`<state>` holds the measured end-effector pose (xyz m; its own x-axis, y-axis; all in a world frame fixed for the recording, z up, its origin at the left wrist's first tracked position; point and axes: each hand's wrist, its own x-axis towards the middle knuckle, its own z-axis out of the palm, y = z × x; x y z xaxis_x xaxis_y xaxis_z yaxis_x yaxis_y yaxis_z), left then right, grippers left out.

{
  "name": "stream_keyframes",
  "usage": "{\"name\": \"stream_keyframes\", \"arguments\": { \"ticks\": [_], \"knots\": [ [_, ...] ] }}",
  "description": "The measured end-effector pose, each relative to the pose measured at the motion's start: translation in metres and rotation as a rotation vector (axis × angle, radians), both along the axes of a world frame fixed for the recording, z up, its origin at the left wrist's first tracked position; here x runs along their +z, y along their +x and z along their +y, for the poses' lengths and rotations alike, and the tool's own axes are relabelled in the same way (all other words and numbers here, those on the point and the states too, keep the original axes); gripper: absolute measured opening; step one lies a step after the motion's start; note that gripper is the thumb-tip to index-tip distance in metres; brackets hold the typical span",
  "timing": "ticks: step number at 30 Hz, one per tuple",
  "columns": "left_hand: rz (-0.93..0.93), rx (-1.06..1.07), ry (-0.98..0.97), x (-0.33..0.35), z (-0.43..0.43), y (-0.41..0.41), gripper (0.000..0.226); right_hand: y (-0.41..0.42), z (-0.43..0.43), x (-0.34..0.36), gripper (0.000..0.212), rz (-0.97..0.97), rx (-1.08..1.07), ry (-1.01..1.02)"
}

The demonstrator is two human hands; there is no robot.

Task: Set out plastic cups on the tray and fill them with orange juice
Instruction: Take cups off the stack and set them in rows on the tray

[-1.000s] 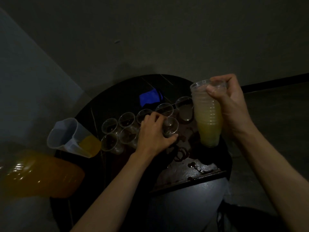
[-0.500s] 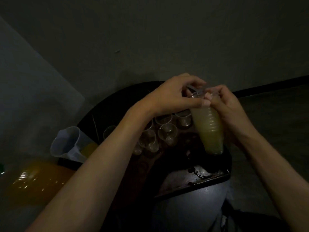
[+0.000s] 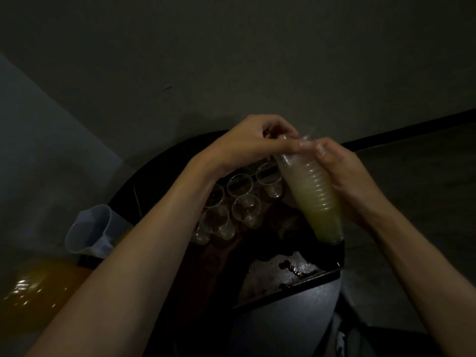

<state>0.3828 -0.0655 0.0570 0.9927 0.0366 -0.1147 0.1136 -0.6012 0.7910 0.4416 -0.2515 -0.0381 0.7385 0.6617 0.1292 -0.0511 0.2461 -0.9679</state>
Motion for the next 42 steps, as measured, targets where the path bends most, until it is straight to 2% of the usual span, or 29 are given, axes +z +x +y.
{"name": "stream_keyframes", "arguments": {
  "ticks": [2, 5, 8, 11, 13, 17, 24, 29, 42],
  "knots": [
    [-0.032, 0.048, -0.020, 0.005, 0.006, 0.001, 0.050, 0.001, -0.003, -0.001, 0.047, -0.008, -0.020, -0.008],
    [-0.126, 0.099, -0.119, 0.010, 0.020, -0.001, 0.045, 0.003, -0.006, 0.000, 0.071, -0.007, -0.077, -0.032],
    [-0.233, 0.189, -0.199, 0.008, 0.034, -0.005, 0.051, 0.008, -0.012, 0.000, 0.080, -0.004, -0.159, -0.052],
    [-0.295, 0.277, -0.185, -0.006, 0.043, -0.014, 0.061, 0.014, -0.019, 0.001, 0.076, 0.030, -0.270, -0.034],
    [-0.255, 0.318, -0.070, -0.021, 0.042, -0.019, 0.069, 0.017, -0.023, 0.001, 0.067, 0.031, -0.332, -0.024],
    [-0.103, 0.291, 0.267, -0.057, 0.026, -0.029, 0.068, 0.020, -0.026, 0.002, 0.054, 0.018, -0.445, -0.003],
    [-0.048, 0.278, 0.484, -0.119, 0.003, -0.035, 0.089, 0.023, -0.026, 0.002, 0.043, 0.016, -0.501, 0.030],
    [-0.050, 0.309, 0.491, -0.143, -0.008, -0.038, 0.080, 0.020, -0.021, 0.000, 0.043, 0.000, -0.478, 0.018],
    [-0.073, 0.323, 0.522, -0.158, -0.016, -0.033, 0.079, 0.018, -0.017, -0.002, 0.046, 0.001, -0.458, 0.017]
  ]
}}
